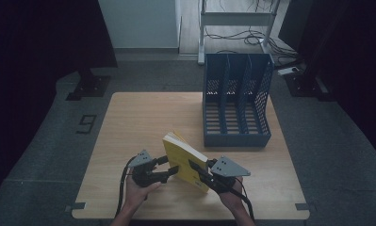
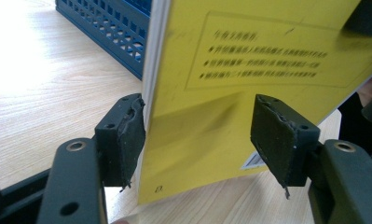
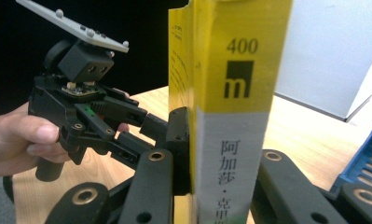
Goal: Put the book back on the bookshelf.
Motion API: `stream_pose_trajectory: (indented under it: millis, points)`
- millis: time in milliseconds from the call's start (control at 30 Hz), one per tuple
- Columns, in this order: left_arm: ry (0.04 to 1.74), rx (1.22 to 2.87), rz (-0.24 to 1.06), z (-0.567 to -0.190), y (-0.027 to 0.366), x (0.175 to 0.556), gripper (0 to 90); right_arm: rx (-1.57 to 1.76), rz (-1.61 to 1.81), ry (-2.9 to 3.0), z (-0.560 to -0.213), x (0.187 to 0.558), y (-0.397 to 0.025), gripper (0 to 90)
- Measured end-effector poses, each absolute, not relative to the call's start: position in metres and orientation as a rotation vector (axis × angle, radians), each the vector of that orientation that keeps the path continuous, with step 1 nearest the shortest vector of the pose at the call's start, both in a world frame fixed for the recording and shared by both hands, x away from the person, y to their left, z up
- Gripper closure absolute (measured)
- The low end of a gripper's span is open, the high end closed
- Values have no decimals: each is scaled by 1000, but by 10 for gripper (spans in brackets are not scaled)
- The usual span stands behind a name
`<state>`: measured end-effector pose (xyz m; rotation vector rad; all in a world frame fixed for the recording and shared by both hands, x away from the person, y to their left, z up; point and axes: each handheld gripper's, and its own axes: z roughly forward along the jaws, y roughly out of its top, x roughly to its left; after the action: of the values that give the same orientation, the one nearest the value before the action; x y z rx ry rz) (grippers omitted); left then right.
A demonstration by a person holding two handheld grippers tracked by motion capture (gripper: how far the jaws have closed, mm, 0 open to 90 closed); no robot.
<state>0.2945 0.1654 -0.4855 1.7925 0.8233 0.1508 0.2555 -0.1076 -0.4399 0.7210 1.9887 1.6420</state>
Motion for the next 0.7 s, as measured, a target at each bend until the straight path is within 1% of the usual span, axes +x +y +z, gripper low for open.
stream_pose_trajectory:
  millis: [700]
  points:
    - [870, 1805, 124, -487, 169, 298, 341, 772, 1653, 1895, -427, 249, -121, 747]
